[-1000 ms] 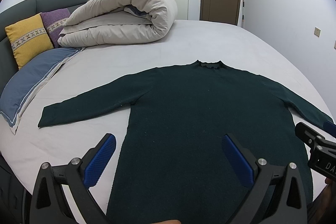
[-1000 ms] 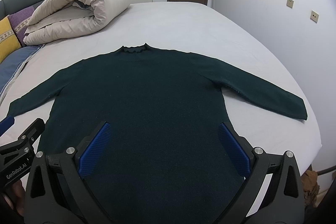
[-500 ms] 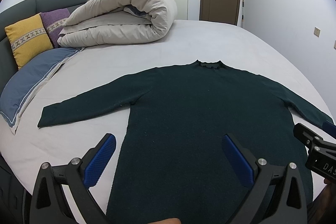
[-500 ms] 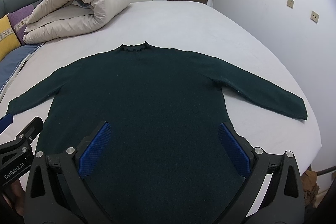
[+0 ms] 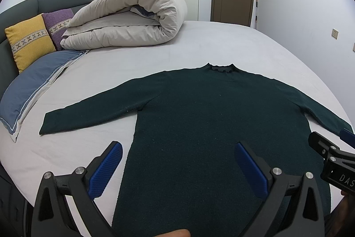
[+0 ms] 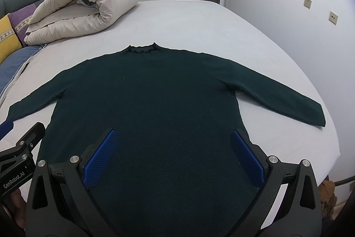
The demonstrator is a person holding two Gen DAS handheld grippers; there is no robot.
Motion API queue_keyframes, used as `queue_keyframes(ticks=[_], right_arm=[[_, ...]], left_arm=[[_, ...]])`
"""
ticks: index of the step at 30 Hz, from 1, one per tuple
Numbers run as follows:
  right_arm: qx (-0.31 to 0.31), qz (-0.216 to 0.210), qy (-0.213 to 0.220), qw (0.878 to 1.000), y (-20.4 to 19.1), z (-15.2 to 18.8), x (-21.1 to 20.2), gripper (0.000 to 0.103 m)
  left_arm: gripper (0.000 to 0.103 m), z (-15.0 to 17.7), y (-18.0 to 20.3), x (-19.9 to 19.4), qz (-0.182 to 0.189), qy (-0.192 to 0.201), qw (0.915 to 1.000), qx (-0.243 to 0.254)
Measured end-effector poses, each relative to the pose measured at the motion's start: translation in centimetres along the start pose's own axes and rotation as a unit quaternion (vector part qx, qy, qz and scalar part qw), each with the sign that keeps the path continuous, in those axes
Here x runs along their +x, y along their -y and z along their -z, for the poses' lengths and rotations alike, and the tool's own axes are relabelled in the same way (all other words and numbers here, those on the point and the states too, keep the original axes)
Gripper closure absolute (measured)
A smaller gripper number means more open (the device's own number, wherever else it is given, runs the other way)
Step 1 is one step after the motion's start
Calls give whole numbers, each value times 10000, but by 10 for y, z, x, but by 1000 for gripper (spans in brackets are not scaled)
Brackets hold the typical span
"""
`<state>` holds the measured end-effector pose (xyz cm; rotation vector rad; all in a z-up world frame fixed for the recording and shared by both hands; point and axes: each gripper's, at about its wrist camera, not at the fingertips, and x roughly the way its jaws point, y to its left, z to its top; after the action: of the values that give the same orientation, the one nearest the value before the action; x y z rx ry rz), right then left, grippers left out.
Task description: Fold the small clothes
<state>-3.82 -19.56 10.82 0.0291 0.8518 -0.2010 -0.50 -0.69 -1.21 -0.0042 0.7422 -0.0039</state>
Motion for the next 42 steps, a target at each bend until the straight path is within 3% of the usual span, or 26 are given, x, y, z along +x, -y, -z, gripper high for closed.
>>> queue_keyframes(ticks=[15, 19, 22, 25, 29, 31, 34, 37, 39, 42], right_arm=[[230, -138, -47, 9996, 20, 0, 10, 0], [781, -379, 154, 9961, 70, -4, 16, 0], [1189, -261, 204, 9924, 124, -7, 26, 1], [1601, -163, 216, 9867, 182, -5, 38, 15], [2488, -145, 290, 9680, 282, 9, 51, 26], [3046, -177, 316, 9518, 332, 22, 59, 30], [3821, -148, 238, 9237, 399, 47, 73, 37], [4324, -189, 185, 9013, 444, 70, 87, 39], [4555, -216, 128, 8899, 461, 80, 95, 41], [4835, -428, 256, 8739, 481, 88, 105, 42]], left_arm=[[0, 5, 0, 5, 76, -123, 9999, -17], [0, 13, 9, 10, 43, -189, 9996, 202], [0, 15, 18, 19, 47, -334, 9981, 515], [0, 12, 24, 30, 263, -504, 9968, 568], [0, 10, 31, 41, 252, -386, 9974, 558], [0, 9, 39, 41, 264, -43, 9969, 737], [0, 7, 48, 50, 211, -211, 9963, 800], [0, -1, 50, 62, -76, -346, 9976, 594], [0, -6, 49, 67, -67, -344, 9986, 394], [0, -11, 57, 74, -34, -338, 9983, 471]])
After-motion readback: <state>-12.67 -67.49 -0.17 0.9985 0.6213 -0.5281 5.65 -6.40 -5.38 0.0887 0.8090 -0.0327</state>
